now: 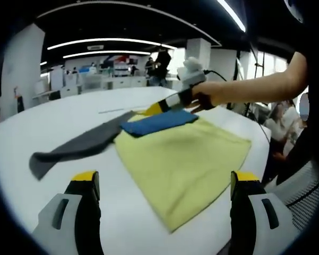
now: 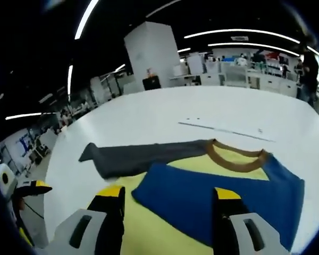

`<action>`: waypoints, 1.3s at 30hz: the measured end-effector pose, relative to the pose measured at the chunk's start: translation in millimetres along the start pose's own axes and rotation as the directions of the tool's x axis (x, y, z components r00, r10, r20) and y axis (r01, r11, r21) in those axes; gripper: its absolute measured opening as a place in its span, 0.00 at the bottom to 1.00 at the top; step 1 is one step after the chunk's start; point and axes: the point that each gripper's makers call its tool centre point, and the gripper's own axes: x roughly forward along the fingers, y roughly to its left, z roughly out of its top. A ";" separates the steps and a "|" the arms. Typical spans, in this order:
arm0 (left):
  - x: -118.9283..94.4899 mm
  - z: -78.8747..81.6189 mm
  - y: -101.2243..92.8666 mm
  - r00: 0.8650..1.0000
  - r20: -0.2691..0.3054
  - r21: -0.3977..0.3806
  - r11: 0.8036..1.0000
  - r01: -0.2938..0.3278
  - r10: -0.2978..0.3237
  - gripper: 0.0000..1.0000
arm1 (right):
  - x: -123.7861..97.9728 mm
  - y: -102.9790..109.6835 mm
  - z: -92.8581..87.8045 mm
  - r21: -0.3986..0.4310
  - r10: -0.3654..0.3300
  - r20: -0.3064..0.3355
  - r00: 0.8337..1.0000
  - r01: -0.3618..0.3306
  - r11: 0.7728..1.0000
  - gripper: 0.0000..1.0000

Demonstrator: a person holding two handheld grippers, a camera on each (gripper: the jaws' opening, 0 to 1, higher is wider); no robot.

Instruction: Fold the garment on the visible template until the final outline fits inside the template.

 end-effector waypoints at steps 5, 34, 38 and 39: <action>1.6 1.8 -3.2 1.000 0.003 0.006 1.000 0.003 -0.003 0.99 | -18.5 -18.1 -0.6 0.016 -0.015 0.010 1.000 0.014 1.000 0.67; 9.0 8.7 -13.8 1.000 -0.005 0.016 1.000 0.008 -0.008 0.99 | -125.0 -132.8 -45.6 0.057 -0.206 0.003 0.979 0.205 0.977 0.30; 8.1 7.0 -11.8 1.000 -0.010 0.017 1.000 0.006 -0.006 0.99 | -132.2 -140.0 -51.0 0.043 -0.219 -0.003 0.976 0.219 0.975 0.24; 8.1 7.0 -11.8 1.000 -0.010 0.017 1.000 0.007 -0.007 0.99 | -133.3 -141.0 -52.6 0.041 -0.222 -0.008 0.975 0.222 0.974 0.23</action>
